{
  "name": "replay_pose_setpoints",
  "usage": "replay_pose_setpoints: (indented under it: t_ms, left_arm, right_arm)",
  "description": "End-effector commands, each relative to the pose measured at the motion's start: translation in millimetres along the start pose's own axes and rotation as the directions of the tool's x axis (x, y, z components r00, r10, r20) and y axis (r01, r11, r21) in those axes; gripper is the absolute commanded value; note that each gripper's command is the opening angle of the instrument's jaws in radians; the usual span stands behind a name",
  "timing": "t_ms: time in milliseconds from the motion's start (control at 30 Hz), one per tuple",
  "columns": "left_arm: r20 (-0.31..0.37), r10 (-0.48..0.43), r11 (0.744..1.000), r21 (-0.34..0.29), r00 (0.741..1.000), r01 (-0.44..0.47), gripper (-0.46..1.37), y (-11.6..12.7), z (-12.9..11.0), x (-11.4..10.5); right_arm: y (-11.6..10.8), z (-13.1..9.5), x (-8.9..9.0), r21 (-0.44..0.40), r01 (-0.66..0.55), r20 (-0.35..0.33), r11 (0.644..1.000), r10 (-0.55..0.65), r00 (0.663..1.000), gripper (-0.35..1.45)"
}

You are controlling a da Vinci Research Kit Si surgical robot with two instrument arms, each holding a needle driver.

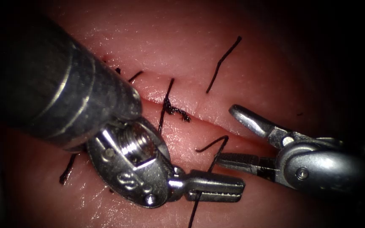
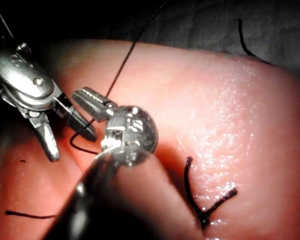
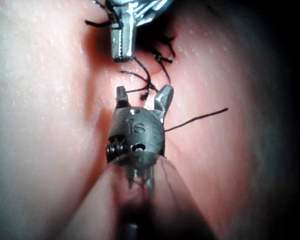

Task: Wound Closure
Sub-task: Use the right gripper to handoff a longer length of suture to the left gripper

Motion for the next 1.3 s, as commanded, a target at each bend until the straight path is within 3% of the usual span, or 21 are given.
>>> replay_pose_setpoints:
  t_ms: [33, 267, 600, 967, 1033, 1100, 1167, 1200, 1300]
  left_arm:
    - [-0.004, -0.016, 1.000, -0.007, 1.000, 0.016, -0.35, -0.1, 0.0, -0.1]
    - [-0.032, -0.087, 0.996, -0.030, 0.996, 0.086, -0.35, -0.2, 0.1, -0.1]
    - [-0.043, -0.114, 0.993, -0.040, 0.993, 0.112, -0.35, 0.0, 0.2, -0.2]
    - [-0.044, -0.120, 0.992, -0.041, 0.992, 0.118, -0.35, 0.0, 0.2, -0.2]
    - [-0.044, -0.120, 0.992, -0.041, 0.992, 0.118, -0.35, 0.0, 0.2, -0.2]
    - [-0.044, -0.120, 0.992, -0.041, 0.992, 0.118, -0.35, 0.0, 0.2, -0.1]
    - [-0.044, -0.120, 0.992, -0.041, 0.992, 0.118, -0.35, 0.1, 0.2, -0.1]
    - [-0.044, -0.120, 0.992, -0.041, 0.992, 0.118, -0.35, 0.1, 0.2, -0.1]
    - [-0.044, -0.120, 0.992, -0.042, 0.992, 0.118, -0.35, 0.1, 0.2, -0.1]
  right_arm:
    - [0.1, 0.2, 0.0, 0.020, 0.011, -0.013, 1.000, -0.011, 1.000, 1.36]
    - [0.6, 1.0, 0.9, 0.039, 0.056, -0.031, 0.998, -0.055, 0.998, 1.31]
    - [1.7, 1.1, 2.2, 0.017, 0.043, -0.076, 0.999, -0.042, 0.996, 1.29]
    - [0.7, 1.5, 2.5, 0.068, 0.074, -0.148, 0.995, -0.063, 0.987, 1.10]
    - [0.5, 1.5, 2.5, 0.080, 0.093, -0.168, 0.992, -0.079, 0.983, 0.96]
    - [0.2, 1.5, 2.4, 0.110, 0.122, -0.183, 0.986, -0.101, 0.978, 0.54]
    - [-0.1, 1.4, 2.3, 0.131, 0.132, -0.190, 0.983, -0.106, 0.976, 0.27]
    - [-0.5, 1.4, 2.1, 0.142, 0.137, -0.204, 0.980, -0.107, 0.973, 0.02]
    - [-0.6, 1.3, 2.0, 0.137, 0.138, -0.197, 0.981, -0.109, 0.974, -0.22]
